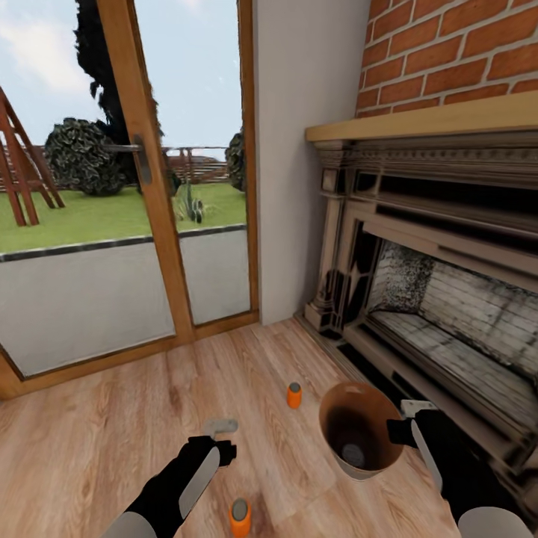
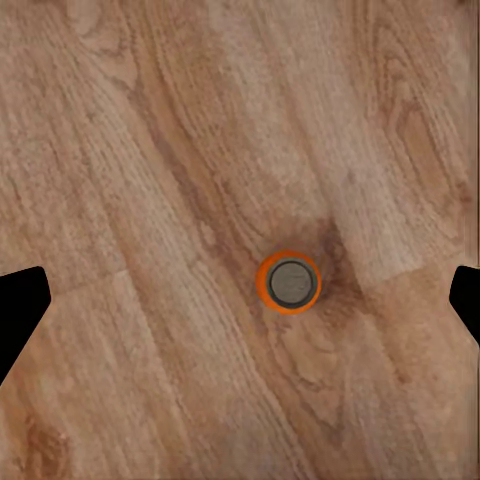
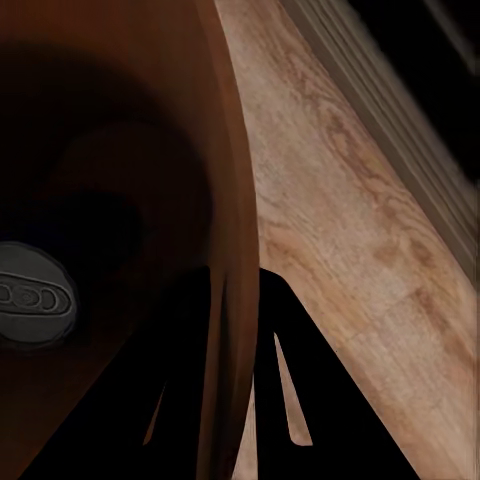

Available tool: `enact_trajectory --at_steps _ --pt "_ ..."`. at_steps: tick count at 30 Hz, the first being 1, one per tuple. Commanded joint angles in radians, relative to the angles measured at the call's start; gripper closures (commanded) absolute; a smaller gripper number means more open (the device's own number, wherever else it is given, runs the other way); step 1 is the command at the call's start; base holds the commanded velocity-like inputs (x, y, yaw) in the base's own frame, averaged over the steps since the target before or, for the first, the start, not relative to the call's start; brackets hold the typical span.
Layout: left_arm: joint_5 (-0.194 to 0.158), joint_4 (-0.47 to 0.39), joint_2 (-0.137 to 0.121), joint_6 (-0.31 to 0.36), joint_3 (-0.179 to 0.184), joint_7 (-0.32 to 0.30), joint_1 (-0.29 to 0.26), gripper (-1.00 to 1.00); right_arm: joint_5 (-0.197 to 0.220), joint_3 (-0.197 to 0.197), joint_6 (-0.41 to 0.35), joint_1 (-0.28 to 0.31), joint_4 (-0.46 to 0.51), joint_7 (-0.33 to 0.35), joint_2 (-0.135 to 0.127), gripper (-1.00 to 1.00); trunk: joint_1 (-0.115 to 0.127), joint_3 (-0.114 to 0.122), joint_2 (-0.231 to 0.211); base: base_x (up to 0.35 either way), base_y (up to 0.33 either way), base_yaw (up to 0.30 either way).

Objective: Put the three can of soda from the living room inside the tash can in the kitchen.

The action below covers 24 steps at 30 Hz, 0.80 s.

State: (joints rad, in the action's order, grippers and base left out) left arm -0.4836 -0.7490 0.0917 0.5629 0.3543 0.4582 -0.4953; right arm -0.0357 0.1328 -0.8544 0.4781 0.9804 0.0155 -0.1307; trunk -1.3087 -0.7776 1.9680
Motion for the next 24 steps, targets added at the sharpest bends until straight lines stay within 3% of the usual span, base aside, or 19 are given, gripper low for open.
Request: enact_trajectory --at_steps 1,15,24 --pt "0.0 0.001 0.0 -0.003 0.0 -0.001 0.0 -1.0 0.014 -0.001 0.001 0.0 0.0 0.008 0.001 1.0 0.0 0.0 0.0 0.294 -0.112 0.0" --pt "0.0 0.002 -0.001 -0.026 0.0 -0.003 0.001 -1.0 0.016 -0.004 0.003 0.0 0.001 0.012 0.007 1.0 0.0 0.0 0.0 0.332 -0.022 -0.011" --pt "0.0 0.001 -0.001 -0.03 0.0 -0.003 0.001 -1.0 0.016 -0.004 0.003 0.0 0.0 0.012 0.009 1.0 0.0 0.0 0.0 0.182 0.0 -0.232"
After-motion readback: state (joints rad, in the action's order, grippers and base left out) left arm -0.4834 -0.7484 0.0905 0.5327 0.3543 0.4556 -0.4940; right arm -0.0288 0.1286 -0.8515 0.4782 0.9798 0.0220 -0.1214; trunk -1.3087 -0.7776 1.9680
